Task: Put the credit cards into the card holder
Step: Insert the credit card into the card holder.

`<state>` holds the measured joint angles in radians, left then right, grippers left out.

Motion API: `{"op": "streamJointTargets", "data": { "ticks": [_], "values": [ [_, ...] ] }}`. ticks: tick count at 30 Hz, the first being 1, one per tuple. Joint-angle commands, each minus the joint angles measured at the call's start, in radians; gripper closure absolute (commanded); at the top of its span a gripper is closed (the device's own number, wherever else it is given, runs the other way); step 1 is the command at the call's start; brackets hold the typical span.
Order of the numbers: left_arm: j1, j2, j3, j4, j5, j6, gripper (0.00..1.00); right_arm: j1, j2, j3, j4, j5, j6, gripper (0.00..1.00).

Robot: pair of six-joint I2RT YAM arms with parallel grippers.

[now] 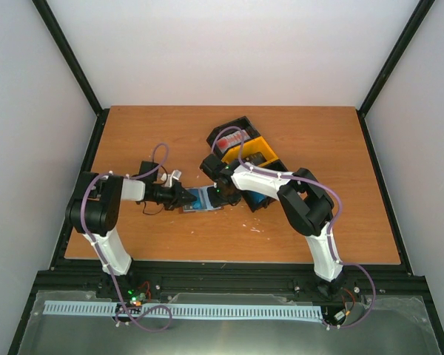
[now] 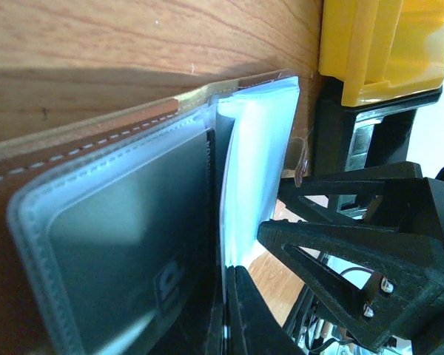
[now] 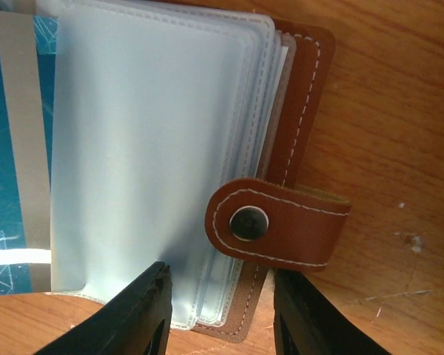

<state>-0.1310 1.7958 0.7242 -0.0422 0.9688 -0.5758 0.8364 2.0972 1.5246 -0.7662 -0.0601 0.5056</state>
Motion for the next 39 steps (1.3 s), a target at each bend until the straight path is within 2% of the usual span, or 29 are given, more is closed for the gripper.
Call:
{"op": "streamJointTargets", "data": {
  "ticks": [1, 8, 12, 15, 23, 28, 34, 39],
  "values": [
    [-0.001, 0.019, 0.017, 0.007, 0.009, 0.023, 0.99, 0.009, 0.046, -0.004, -0.01, -0.012, 0.011, 0.61],
    [-0.019, 0.04, 0.019, 0.017, 0.035, 0.019, 0.98, 0.009, 0.044, -0.009, -0.006, -0.014, 0.012, 0.61],
    [-0.022, 0.05, -0.001, 0.103, 0.114, -0.039, 0.98, 0.009, 0.04, -0.006, -0.008, -0.015, 0.013, 0.62],
    [-0.025, 0.061, 0.003, 0.123, 0.123, -0.056, 0.98, 0.008, 0.037, -0.006, -0.007, -0.015, 0.013, 0.62],
    [-0.056, 0.085, 0.044, 0.053, 0.043, -0.028, 0.93, 0.007, 0.028, -0.01, -0.005, -0.015, 0.02, 0.62],
    [-0.099, 0.028, 0.093, -0.071, -0.12, -0.007, 0.77, 0.006, 0.026, -0.013, -0.002, -0.014, 0.026, 0.62],
    [-0.122, -0.028, 0.111, -0.205, -0.221, -0.014, 0.48, 0.001, 0.025, -0.025, 0.009, -0.025, 0.035, 0.62],
    [-0.128, -0.069, 0.129, -0.302, -0.288, -0.013, 0.39, -0.003, 0.024, -0.034, 0.019, -0.037, 0.04, 0.62]
  ]
}}
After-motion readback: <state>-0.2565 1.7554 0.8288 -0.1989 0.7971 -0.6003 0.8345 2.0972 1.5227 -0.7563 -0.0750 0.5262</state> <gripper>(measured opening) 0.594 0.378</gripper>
